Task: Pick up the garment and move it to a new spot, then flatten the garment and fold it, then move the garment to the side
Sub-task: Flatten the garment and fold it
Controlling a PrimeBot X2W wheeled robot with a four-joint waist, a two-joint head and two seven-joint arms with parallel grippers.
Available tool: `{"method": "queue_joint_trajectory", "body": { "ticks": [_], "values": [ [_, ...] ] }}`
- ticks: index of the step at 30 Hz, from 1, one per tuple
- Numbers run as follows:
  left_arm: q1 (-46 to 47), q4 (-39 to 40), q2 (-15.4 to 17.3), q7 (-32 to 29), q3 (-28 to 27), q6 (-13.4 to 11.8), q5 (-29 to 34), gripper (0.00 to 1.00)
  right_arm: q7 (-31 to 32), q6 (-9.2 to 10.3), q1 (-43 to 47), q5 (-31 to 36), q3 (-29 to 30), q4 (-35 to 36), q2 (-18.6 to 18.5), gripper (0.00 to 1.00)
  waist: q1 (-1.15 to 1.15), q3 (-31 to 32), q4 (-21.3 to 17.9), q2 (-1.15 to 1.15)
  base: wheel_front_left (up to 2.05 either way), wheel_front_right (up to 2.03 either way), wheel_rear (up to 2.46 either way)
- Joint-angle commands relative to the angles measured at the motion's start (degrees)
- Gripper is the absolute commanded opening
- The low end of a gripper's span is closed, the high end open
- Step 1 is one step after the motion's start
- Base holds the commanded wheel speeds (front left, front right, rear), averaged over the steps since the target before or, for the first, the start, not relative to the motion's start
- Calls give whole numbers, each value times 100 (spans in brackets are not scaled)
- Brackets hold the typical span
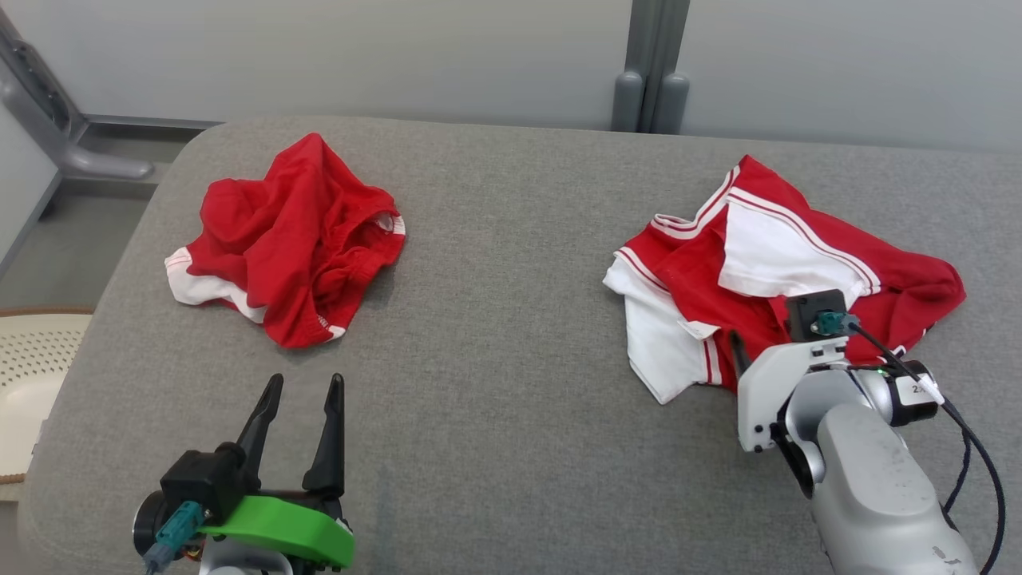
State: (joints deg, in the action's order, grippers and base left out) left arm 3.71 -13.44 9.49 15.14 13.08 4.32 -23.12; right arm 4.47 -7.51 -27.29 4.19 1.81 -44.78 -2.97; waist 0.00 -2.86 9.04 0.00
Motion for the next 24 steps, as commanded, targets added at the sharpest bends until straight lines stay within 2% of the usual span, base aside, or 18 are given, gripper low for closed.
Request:
{"method": "queue_joint_trajectory", "body": {
  "ticks": [1, 5, 10, 19, 20, 21, 22, 24],
  "values": [
    [72, -18, -6, 1, -3, 14, 53, 100, 21, 4, -79, -140, -157, -51, 13, 100, 0, -59, 113, 0, 0, 0, 0],
    [91, -9, -3, 1, -5, 12, 63, 100, 31, 5, -263, -306, -480, -160, -10, 100, 0, -93, 184, 0, 0, 0, 0],
    [183, 15, -14, 1, 24, 31, 82, 100, 107, 5, -681, -464, -612, -408, -2, 100, 0, -195, 323, 0, 0, 0, 0],
    [347, -19, -91, 1, 99, 72, 103, 100, 325, 5, -1374, -368, -290, -1163, -4, 100, 0, -471, 618, 0, 0, 0, 0],
    [352, -17, -99, 1, 84, 72, 107, 100, 320, 5, -1435, -312, -239, -1228, -4, 43, 0, -483, 629, 0, 0, 0, 0],
    [350, -12, -110, 1, 76, 71, 109, 100, 296, 5, -1470, -270, -187, -1273, -3, 8, 0, -492, 635, 0, 0, 0, 0],
    [347, -12, -113, 1, 67, 74, 111, 100, 299, 5, -1479, -251, -134, -1331, -4, 0, 0, -496, 640, 0, 0, 0, 0],
    [344, -30, -117, 1, 39, 75, 116, 100, 199, 5, -1496, -196, -6, -1389, -2, 0, 0, -489, 637, 0, 0, 0, 0]
  ]
}}
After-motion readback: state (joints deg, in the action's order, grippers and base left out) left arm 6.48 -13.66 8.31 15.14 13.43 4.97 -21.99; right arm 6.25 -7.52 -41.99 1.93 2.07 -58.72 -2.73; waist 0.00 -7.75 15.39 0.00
